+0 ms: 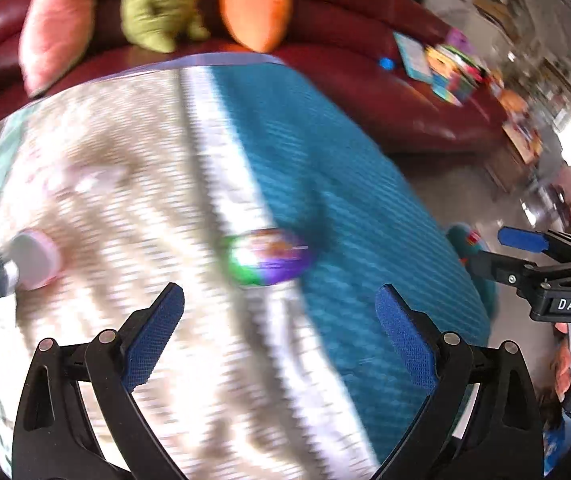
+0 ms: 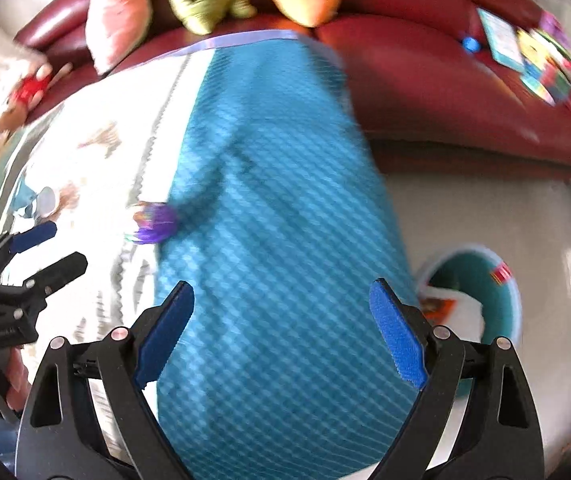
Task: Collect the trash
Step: 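Move both open tools back over the table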
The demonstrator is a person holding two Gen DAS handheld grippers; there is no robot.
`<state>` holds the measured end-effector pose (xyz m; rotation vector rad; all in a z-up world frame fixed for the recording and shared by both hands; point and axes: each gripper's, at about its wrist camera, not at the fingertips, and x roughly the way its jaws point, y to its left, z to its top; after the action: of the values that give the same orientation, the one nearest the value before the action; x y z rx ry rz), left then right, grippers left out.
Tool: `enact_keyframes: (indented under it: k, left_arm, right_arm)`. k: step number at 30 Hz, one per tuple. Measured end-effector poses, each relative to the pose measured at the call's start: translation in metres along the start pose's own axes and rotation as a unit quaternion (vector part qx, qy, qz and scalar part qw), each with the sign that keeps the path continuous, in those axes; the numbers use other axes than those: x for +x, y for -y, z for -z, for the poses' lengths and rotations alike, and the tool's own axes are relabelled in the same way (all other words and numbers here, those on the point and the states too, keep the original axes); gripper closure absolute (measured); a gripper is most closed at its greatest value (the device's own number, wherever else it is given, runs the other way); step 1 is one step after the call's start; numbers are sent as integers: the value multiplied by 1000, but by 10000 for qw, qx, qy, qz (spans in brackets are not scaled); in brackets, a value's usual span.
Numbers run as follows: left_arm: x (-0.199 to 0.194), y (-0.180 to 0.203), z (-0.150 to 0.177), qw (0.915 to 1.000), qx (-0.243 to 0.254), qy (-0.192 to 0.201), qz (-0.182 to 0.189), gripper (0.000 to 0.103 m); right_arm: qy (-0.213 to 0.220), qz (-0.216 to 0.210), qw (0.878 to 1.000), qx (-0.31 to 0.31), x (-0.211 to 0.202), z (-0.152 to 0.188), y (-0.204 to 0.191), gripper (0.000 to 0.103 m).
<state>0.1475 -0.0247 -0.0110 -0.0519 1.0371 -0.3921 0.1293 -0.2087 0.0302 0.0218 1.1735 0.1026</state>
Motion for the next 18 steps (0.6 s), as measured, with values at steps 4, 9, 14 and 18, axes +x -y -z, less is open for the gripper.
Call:
enact_keyframes:
  k: [4, 9, 14, 18]
  left_arm:
    - [-21, -55, 9, 9989, -357, 101, -270, 6]
    - [-43, -138, 20, 9905, -1144, 236, -720, 7]
    - [-59, -216, 31, 9692, -2164, 451, -1087, 7]
    - [-52, -247, 32, 9600, -2501, 368, -1203, 7]
  right_arm:
    - [-124, -106, 9989, -448, 15, -18, -52, 18]
    - [-306, -336, 9940, -992, 37, -40, -112, 18]
    - [-497, -608, 9846, -1565, 60, -61, -167, 18]
    - [-625, -680, 9762, -1962, 77, -79, -201, 18]
